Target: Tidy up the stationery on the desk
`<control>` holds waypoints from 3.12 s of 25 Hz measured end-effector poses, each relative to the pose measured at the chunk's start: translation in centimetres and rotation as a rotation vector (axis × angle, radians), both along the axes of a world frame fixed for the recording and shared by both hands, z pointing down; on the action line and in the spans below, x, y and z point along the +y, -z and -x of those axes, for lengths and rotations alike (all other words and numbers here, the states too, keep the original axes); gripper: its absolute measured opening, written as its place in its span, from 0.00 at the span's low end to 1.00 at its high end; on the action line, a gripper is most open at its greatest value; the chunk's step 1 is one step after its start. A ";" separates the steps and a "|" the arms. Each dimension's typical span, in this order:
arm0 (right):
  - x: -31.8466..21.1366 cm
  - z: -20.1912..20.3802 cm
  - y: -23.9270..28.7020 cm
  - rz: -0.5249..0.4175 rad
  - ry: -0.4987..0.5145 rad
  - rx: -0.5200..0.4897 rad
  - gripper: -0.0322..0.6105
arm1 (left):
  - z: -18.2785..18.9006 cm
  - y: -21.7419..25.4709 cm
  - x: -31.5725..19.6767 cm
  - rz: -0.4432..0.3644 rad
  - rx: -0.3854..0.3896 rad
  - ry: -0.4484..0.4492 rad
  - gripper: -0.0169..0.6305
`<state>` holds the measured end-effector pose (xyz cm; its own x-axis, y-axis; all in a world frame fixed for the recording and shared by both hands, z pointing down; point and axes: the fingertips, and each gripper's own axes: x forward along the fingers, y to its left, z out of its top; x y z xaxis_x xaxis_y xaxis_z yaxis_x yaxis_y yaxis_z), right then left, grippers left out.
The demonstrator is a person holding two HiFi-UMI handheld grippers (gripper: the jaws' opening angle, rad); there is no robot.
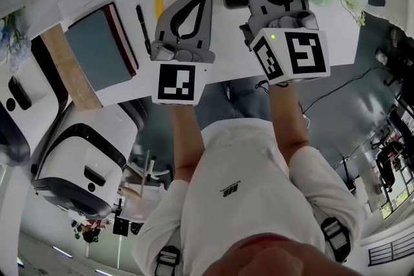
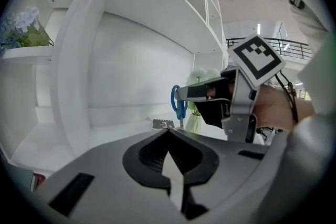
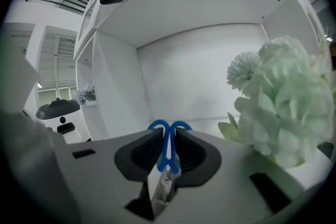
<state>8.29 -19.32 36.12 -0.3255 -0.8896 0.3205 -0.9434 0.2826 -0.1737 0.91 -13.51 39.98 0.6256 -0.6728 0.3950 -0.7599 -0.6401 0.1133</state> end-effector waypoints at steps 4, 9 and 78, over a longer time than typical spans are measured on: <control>-0.5 -0.1 -0.8 -0.011 -0.005 -0.001 0.14 | -0.4 -0.2 -0.3 0.002 -0.004 -0.002 0.03; -1.2 -0.1 -1.0 -0.021 -0.008 0.000 0.14 | -0.5 -0.4 -0.3 0.005 -0.003 0.000 0.03; 6.3 18.8 -15.6 0.424 0.228 0.040 0.20 | 15.0 -6.3 2.2 0.092 -0.057 0.167 0.03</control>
<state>-10.50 -13.04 51.71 -0.4772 -0.5850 0.6558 -0.8738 0.3954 -0.2831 -14.09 -11.32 46.27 0.4834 -0.7247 0.4911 -0.8615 -0.4935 0.1198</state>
